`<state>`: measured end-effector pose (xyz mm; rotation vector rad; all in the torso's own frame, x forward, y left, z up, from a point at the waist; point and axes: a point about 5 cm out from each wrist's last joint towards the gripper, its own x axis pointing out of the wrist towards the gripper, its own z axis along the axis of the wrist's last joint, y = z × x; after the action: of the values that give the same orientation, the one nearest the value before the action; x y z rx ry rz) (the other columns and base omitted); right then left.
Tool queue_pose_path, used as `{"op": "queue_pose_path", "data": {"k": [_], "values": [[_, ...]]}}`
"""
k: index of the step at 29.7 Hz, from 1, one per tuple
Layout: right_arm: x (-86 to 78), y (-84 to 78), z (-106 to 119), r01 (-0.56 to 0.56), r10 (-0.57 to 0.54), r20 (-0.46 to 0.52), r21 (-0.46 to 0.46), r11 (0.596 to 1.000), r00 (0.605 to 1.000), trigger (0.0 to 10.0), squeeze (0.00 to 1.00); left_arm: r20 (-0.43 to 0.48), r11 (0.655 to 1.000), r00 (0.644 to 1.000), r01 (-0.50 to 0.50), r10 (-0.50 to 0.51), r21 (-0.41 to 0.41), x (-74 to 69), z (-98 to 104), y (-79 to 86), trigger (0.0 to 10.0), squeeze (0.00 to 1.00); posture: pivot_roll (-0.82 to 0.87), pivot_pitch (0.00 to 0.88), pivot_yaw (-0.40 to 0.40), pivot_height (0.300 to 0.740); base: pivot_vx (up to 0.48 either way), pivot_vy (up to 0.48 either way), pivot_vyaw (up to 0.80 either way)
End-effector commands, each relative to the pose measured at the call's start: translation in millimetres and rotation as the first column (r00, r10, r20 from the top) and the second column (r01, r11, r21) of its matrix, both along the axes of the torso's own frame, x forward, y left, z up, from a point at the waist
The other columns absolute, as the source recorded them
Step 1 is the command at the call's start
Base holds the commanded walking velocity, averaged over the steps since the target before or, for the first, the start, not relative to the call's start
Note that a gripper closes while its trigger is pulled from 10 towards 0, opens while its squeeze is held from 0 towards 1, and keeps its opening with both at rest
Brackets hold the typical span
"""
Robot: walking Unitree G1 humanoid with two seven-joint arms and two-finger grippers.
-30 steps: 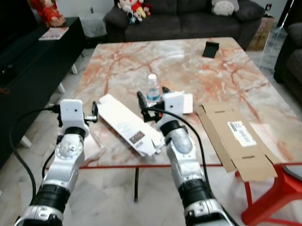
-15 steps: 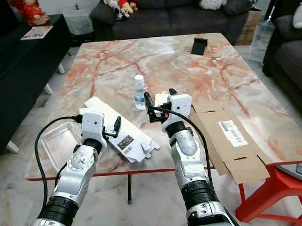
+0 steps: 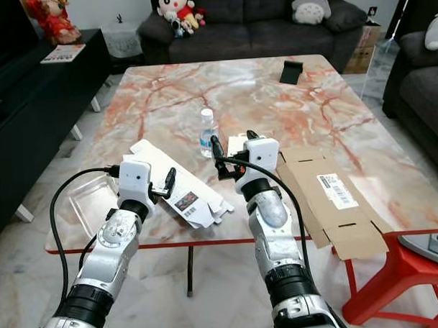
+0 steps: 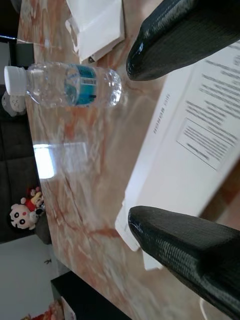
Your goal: Picking trash to rubbish bin
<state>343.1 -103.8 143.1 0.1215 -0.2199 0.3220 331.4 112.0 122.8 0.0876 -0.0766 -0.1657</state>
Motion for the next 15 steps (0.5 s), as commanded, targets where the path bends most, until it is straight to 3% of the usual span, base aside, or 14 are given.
{"op": "queue_pose_path", "data": {"k": [1,3,8,15], "values": [[-1.0,-1.1,2.0,-0.001,0.001,0.011,-0.015,1.000,1.000,10.0,0.00,0.002,1.000,1.000,0.003,-0.003,0.006,1.9,3.5,-2.3,10.0,0.00,-0.16,0.012,0.044,0.740,0.000,-0.315,0.54],[-1.2,-0.7,1.7,-0.004,0.004,0.009,-0.017,1.000,1.000,10.0,0.00,-0.001,1.000,1.000,0.004,-0.004,0.009,1.4,2.7,-2.1,10.0,0.00,-0.16,0.012,0.042,0.740,0.000,-0.315,0.54],[-1.7,-0.6,0.8,-0.010,0.010,0.005,-0.007,1.000,1.000,10.0,0.00,-0.001,1.000,1.000,-0.004,0.004,0.001,0.2,1.7,-0.5,10.0,0.00,-0.16,0.009,0.039,0.740,0.000,-0.304,0.00],[-1.9,-0.5,1.4,-0.018,0.018,0.003,-0.008,1.000,1.000,10.0,0.00,0.009,1.000,1.000,-0.020,0.020,-0.015,-0.6,2.6,1.7,10.0,0.00,-0.16,0.006,0.031,0.740,0.000,0.000,0.00]]}}
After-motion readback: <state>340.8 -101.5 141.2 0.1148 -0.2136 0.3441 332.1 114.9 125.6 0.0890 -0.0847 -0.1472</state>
